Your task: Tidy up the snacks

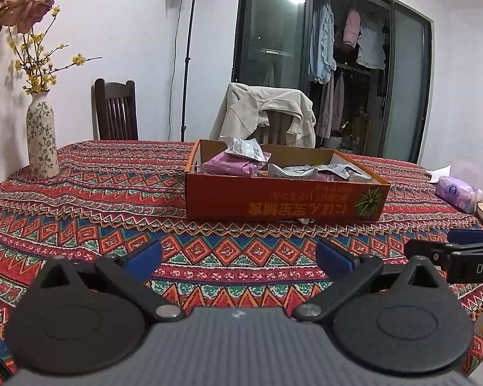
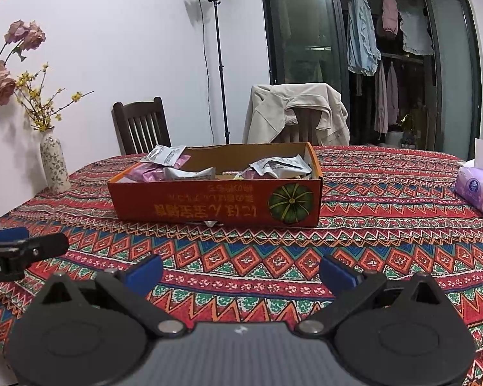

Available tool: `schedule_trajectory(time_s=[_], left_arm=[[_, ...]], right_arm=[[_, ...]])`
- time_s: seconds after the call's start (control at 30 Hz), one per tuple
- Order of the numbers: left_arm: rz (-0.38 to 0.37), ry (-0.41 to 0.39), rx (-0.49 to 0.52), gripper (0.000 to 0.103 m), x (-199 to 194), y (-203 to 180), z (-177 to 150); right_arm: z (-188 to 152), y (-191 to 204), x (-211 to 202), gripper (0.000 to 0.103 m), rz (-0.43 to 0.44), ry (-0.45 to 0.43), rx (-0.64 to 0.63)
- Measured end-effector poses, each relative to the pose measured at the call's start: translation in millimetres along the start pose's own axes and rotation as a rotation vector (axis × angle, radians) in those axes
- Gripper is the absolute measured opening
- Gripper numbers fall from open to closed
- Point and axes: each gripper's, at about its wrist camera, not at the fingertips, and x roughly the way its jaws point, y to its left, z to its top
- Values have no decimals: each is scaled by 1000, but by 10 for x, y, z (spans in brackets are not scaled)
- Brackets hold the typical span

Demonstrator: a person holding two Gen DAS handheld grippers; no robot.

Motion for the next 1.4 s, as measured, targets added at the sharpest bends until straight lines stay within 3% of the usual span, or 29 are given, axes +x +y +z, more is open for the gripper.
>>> schedule_trajectory(time_s=[1.4], left_arm=[[-8,5,7,103,-7,-11,-20]], right_arm=[[-9,15,10,103,-3,5,2]])
